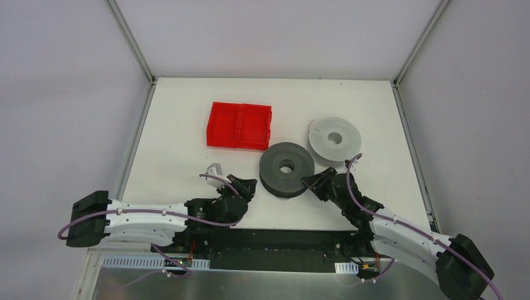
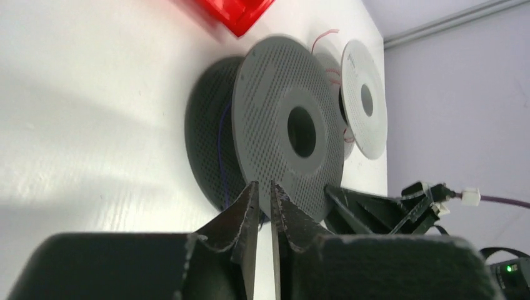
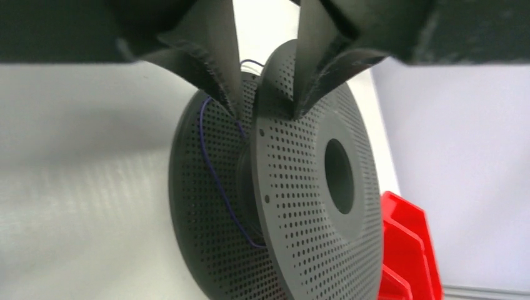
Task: Wrap the cables
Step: Place the cable reel at the center of the board.
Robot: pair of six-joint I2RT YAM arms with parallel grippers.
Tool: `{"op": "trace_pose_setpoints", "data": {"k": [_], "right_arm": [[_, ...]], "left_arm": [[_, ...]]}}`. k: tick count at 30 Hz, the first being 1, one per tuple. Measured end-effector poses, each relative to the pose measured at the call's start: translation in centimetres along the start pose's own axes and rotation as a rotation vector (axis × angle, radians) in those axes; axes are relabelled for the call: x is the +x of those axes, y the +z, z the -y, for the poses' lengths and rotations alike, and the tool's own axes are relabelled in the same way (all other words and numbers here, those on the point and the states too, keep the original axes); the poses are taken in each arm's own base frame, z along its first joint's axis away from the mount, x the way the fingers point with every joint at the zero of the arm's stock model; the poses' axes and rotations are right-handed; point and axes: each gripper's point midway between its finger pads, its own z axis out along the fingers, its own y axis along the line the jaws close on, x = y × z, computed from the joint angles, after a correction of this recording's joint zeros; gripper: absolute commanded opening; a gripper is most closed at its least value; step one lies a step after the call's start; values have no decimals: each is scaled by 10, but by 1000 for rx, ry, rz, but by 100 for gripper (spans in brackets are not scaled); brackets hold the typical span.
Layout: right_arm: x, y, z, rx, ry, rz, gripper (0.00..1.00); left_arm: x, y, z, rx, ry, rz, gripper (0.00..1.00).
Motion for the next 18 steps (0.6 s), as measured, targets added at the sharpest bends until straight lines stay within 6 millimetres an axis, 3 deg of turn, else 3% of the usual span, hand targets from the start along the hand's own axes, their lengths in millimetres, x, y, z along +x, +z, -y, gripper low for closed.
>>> {"op": "trace_pose_setpoints", "data": {"k": [6, 12, 18], "right_arm": [[-7, -12, 14, 77, -78, 16, 48], [-13, -32, 15, 180, -210, -17, 54], [-45, -68, -24, 254, -356, 12, 69]], "left_arm": [[-31, -2, 9, 2, 145, 80, 20], [-76, 17, 3, -80, 324, 103, 32], [-137, 2, 57, 8, 470, 118, 49]]}}
